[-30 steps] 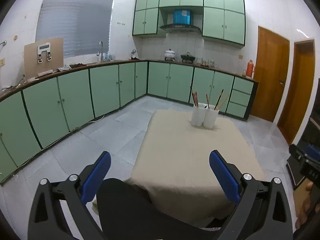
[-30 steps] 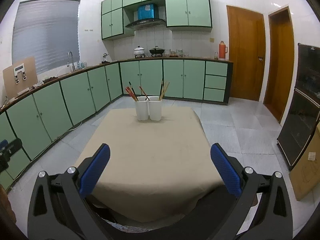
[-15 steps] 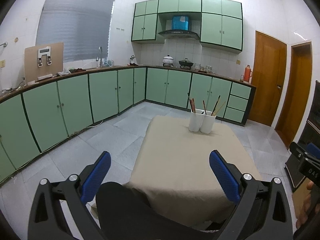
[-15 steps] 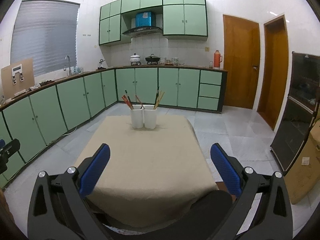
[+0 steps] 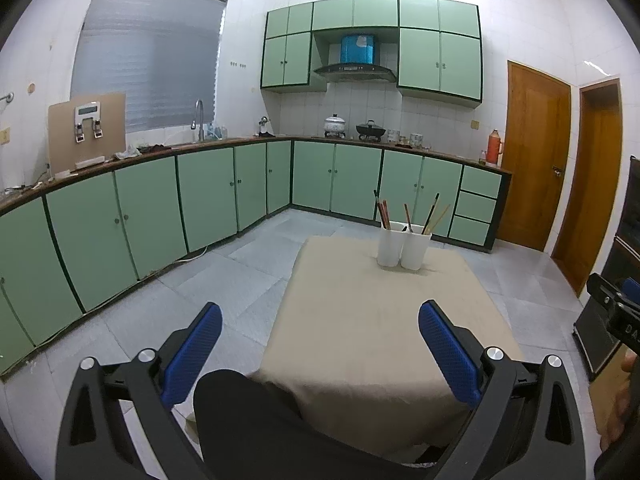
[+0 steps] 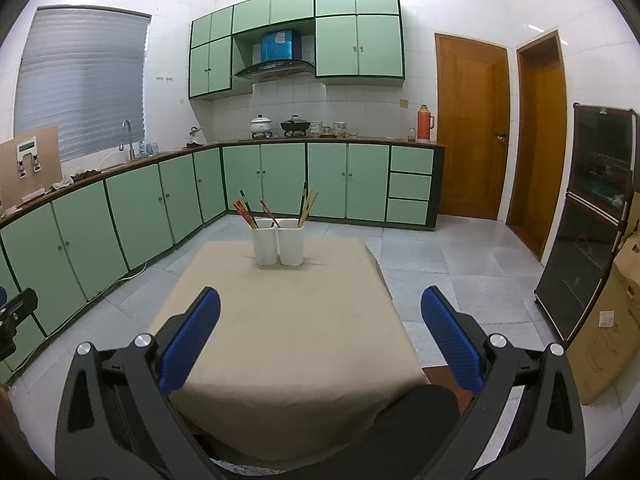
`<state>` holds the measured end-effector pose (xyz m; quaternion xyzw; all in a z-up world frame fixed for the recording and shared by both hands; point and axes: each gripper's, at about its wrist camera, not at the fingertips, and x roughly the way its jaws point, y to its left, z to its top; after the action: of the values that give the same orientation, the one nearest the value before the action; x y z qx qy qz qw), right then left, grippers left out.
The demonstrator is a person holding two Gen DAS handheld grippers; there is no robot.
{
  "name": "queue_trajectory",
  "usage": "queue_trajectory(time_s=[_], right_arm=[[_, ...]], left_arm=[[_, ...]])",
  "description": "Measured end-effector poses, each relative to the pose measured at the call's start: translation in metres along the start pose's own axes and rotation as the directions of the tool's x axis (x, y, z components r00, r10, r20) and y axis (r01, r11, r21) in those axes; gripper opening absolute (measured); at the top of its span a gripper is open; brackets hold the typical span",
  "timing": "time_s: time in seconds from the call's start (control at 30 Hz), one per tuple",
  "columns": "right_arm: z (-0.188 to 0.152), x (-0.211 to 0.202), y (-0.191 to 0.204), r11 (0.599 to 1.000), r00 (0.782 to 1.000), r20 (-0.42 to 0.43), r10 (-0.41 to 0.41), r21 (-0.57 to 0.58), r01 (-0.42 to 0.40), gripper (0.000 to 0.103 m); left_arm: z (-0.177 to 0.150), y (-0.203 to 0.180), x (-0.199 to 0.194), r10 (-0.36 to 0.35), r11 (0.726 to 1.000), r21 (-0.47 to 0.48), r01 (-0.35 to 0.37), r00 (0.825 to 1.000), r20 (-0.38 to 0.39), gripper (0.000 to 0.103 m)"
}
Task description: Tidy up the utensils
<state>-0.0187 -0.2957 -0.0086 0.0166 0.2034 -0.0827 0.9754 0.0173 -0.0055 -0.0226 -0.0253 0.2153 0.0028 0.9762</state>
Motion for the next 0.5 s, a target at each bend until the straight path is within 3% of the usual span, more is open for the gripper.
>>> queue_trajectory(time_s=[0.5], right_arm=[[0.0009, -0.0025, -0.0027, 1.000, 1.000, 0.018, -0.006, 0.010, 0.006, 0.097]], left_arm=[[0.0024, -0.0024, -0.0042, 0.001, 1.000, -0.001, -0.001, 1.000, 0.012, 0.096]])
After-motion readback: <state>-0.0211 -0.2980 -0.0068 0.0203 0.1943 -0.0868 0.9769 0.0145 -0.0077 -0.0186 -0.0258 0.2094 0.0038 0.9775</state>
